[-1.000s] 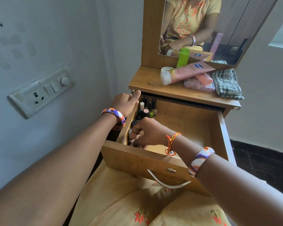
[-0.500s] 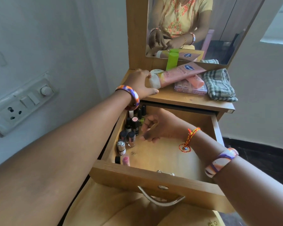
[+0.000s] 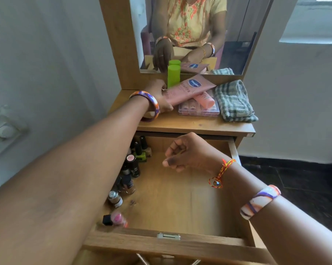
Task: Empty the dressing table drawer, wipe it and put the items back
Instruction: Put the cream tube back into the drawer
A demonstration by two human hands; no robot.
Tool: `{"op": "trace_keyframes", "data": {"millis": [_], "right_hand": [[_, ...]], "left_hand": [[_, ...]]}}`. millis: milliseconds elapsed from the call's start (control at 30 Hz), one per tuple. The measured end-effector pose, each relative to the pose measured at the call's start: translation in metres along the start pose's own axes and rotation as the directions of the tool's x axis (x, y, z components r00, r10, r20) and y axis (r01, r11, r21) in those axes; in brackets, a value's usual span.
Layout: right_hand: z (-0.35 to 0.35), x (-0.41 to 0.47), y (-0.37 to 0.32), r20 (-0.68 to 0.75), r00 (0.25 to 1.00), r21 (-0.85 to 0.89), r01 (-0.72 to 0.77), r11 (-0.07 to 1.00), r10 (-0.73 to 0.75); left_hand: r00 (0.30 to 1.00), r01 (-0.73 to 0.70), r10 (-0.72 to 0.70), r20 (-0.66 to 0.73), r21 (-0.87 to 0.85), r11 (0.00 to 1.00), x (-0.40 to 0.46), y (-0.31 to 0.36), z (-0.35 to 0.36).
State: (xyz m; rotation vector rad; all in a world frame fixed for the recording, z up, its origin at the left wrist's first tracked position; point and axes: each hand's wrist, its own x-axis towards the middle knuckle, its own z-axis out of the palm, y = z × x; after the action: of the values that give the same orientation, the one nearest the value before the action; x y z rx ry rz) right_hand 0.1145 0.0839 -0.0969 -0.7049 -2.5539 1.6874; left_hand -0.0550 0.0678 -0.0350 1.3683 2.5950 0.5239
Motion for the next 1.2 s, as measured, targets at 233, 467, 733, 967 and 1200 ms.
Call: {"op": "trace_keyframes", "data": {"millis": [233,467,733,967,1200], "right_hand": [[-0.012,-0.013,-0.003,-0.034,0.999,0.031,0.027,0.999,-0.026],[-0.037,-0.022,0.008,-0.202,0.956,0.022,-0.214,0.976,0.214],[-0.044,-0.042,0.014,-0.289,0.943,0.109,-0.140,0.984,0.166],[-0.017,-0.055,0.021,-0.023,0.994,-0.513,-0.102,0.852,0.105],[0.008,-0.059,0.041,0.065,0.984,-0.631,-0.086,0.771,0.163]], "left_hand": [[0.988,-0.050,0.033,-0.151,-0.108,0.993,-0.029,-0.004,-0.018],[0.941,-0.026,0.077,0.329,-0.158,0.987,-0.098,-0.026,-0.038],[0.815,-0.168,0.103,0.570,0.062,0.984,-0.133,-0.008,0.016],[0.801,-0.332,0.101,0.590,0.297,0.895,-0.149,0.011,0.070],[0.759,-0.398,0.083,0.646,0.360,0.844,-0.153,0.006,0.097]]}}
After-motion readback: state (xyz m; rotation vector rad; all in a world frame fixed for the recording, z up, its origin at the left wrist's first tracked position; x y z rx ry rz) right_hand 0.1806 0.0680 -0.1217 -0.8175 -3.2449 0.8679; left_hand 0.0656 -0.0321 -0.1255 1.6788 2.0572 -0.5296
